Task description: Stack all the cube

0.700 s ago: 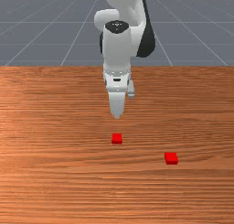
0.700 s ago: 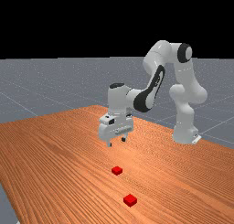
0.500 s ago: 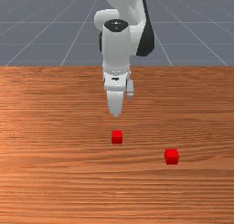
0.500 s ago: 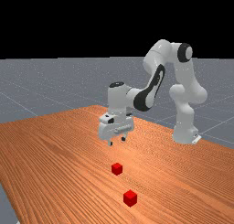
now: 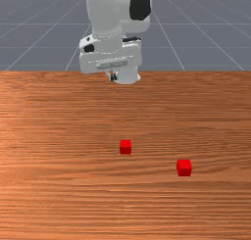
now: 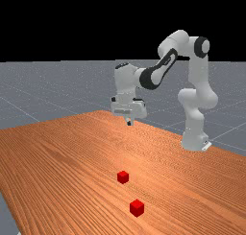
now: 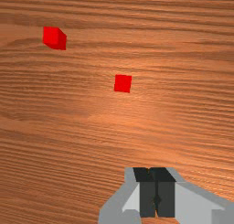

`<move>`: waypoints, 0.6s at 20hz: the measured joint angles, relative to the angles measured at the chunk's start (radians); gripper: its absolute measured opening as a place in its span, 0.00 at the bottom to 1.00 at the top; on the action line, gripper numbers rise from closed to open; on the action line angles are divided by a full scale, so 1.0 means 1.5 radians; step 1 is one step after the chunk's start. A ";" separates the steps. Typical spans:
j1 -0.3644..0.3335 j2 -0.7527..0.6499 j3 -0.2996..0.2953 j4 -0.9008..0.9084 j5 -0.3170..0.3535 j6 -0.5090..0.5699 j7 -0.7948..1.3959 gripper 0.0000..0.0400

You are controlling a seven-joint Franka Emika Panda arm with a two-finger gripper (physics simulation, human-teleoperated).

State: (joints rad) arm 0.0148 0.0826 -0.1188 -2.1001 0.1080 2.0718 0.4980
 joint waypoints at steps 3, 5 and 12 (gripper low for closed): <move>-0.002 -0.001 -0.004 -0.003 0.015 0.010 0.041 0.00; -0.006 0.000 -0.007 -0.002 0.021 0.015 0.045 0.00; -0.011 0.078 -0.003 0.112 0.052 0.031 0.050 0.00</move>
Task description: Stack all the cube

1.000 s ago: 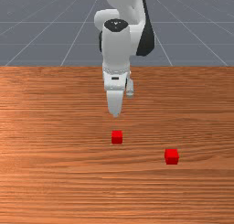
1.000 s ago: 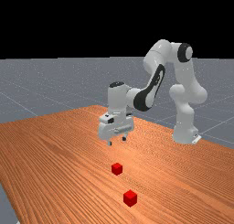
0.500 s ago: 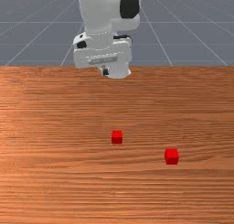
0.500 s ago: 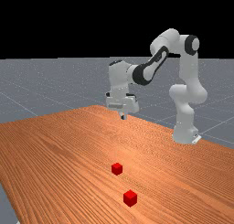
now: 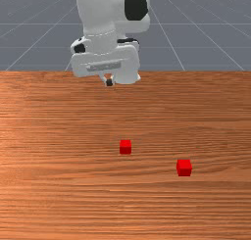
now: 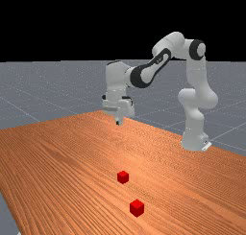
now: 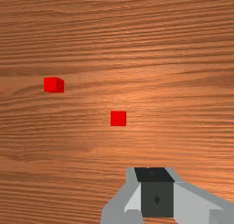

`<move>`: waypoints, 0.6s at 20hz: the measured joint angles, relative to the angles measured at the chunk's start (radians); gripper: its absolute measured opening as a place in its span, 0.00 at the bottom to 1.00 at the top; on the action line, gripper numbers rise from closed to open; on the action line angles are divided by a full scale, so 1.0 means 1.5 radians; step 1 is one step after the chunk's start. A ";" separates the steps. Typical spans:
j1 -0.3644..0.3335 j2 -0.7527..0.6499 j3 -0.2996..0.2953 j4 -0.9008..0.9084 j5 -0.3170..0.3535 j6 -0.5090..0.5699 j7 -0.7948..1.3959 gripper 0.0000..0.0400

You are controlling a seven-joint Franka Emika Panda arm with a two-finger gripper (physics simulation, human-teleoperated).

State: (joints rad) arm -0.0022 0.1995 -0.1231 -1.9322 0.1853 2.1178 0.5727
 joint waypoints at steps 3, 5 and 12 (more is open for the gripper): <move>0.002 0.062 0.009 0.017 0.018 0.018 0.007 0.78; 0.017 0.101 0.018 0.013 0.022 0.066 0.031 0.92; 0.038 0.244 0.027 0.051 0.028 0.166 0.057 1.00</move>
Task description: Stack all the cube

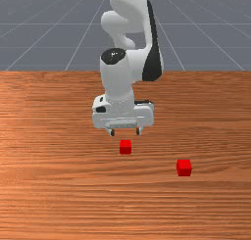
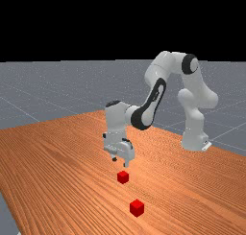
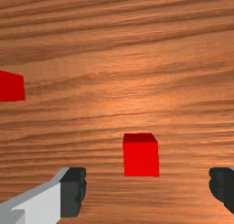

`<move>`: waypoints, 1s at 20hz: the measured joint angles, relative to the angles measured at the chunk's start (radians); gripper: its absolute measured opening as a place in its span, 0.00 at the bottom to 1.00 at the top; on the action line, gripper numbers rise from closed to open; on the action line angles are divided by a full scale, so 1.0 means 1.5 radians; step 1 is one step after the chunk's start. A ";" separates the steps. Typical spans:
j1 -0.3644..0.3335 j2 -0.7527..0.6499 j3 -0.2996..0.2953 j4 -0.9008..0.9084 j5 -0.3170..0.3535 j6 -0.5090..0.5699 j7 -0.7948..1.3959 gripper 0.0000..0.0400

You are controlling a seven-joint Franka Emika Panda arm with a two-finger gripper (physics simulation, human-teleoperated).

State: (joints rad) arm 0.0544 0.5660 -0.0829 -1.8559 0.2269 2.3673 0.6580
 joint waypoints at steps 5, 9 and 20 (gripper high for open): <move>-0.002 0.065 -0.007 0.007 -0.005 0.022 0.002 1.00; 0.009 0.073 -0.014 0.004 -0.022 0.031 0.006 1.00; 0.062 -0.003 -0.024 0.003 -0.049 0.012 0.066 0.47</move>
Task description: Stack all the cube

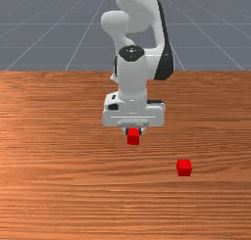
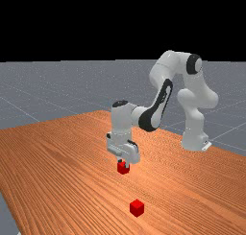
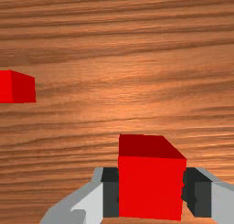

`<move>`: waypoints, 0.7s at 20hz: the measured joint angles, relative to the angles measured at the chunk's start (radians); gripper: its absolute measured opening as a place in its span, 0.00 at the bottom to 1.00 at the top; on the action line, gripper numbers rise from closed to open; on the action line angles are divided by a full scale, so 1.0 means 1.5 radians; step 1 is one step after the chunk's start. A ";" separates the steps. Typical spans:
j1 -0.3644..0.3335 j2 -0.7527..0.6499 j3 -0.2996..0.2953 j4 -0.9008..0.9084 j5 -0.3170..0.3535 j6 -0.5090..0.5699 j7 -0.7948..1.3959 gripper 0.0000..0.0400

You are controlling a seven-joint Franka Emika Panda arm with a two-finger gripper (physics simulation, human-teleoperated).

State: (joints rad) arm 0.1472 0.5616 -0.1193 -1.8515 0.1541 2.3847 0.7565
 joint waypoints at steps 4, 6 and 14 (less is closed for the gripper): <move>0.068 -0.007 0.032 0.086 -0.025 -0.057 0.036 0.47; 0.090 0.033 0.038 0.148 -0.031 -0.074 0.056 0.47; 0.095 0.244 0.023 0.394 -0.059 -0.156 0.075 0.47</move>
State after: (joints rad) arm 0.2891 0.9284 -0.0846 -1.2604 0.0653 2.1505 0.8694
